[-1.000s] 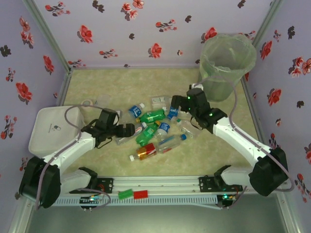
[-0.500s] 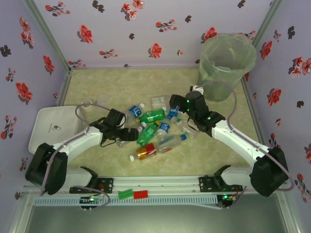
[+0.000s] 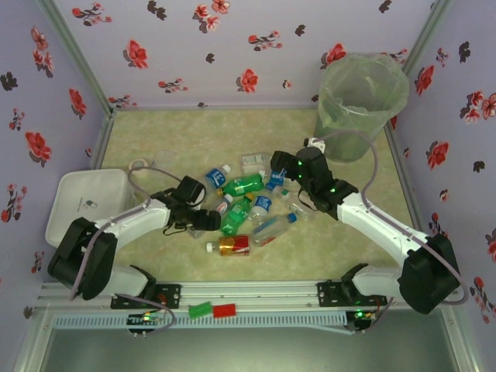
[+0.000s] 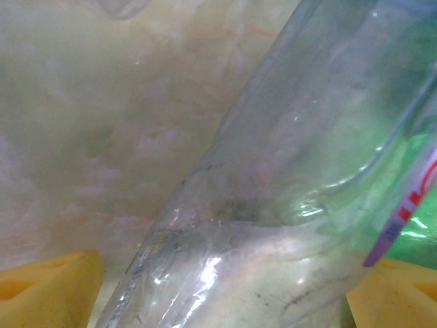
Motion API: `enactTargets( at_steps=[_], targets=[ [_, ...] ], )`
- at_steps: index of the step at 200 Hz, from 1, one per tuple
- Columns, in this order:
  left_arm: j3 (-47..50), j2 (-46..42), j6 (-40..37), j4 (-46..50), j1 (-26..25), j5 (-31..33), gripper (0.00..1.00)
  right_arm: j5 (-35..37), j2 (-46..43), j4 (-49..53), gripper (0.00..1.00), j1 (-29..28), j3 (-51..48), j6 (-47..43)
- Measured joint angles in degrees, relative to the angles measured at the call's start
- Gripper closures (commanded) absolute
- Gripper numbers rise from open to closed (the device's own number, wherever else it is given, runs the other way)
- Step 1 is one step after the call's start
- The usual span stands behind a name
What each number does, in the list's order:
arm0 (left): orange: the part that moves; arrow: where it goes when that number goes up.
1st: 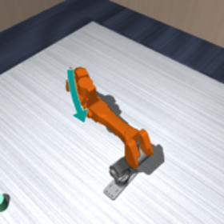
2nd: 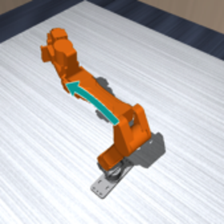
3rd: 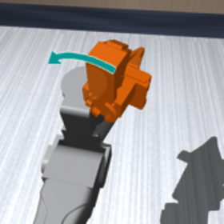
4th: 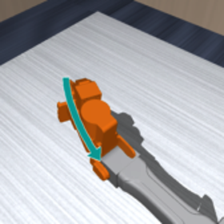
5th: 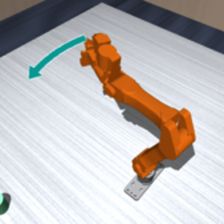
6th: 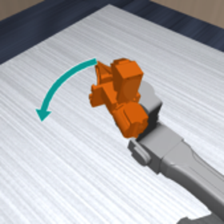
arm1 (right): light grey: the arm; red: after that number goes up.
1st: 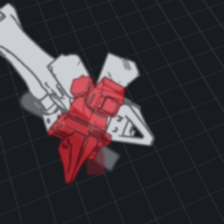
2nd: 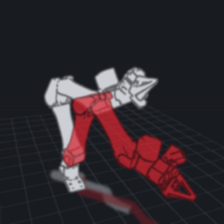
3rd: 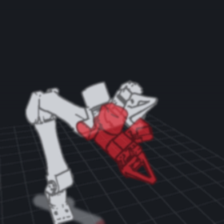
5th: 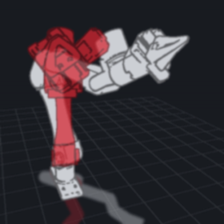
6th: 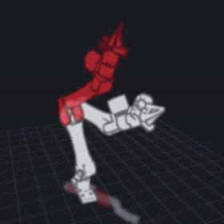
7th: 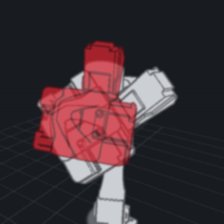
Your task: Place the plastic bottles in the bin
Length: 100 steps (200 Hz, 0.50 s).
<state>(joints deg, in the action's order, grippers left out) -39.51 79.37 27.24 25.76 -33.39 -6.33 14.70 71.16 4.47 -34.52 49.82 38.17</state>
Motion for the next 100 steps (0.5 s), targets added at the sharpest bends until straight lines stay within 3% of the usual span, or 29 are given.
enactTargets(
  at_steps=[100],
  targets=[
    [-2.47, 4.31, -1.14, 1.36, -0.28, 2.49, 0.29, 0.37, 0.00, -0.02, 0.00, -0.04, -0.02, 0.02]
  ],
)
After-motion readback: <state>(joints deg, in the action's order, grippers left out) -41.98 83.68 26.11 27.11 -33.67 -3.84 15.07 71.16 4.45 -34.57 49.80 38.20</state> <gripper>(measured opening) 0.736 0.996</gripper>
